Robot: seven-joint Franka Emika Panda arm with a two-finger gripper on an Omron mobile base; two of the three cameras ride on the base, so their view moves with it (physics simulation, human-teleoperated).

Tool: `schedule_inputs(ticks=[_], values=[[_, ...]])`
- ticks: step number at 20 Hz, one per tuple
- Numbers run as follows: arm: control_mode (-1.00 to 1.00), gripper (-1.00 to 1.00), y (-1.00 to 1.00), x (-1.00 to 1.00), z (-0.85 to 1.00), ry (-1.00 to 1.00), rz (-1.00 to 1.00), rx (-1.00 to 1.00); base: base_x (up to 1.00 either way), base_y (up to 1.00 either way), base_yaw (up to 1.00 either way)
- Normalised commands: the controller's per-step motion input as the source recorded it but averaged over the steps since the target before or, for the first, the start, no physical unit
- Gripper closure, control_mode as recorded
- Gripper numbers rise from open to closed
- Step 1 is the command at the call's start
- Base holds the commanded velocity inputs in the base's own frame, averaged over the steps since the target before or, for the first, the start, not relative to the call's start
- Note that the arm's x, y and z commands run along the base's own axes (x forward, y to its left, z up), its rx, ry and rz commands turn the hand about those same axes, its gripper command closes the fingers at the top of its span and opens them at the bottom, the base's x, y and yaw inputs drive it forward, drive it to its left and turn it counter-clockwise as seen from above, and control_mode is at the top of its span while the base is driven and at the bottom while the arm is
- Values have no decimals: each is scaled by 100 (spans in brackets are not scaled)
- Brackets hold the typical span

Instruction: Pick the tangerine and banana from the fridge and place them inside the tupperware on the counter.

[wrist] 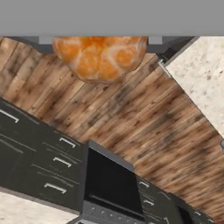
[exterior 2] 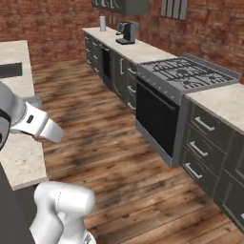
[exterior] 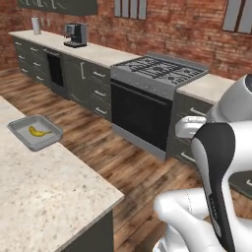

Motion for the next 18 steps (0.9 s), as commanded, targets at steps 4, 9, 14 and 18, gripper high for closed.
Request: schedule_inputs(ticks=[4,9,14,18], values=[[100,100,0,0,0,0,0,0,61,-52,71],[100,100,0,0,0,0,0,0,60,-9,47],[100,100,0,0,0,0,0,0,98,-11,59],[100,100,0,0,0,0,0,0,100,-12,65]])
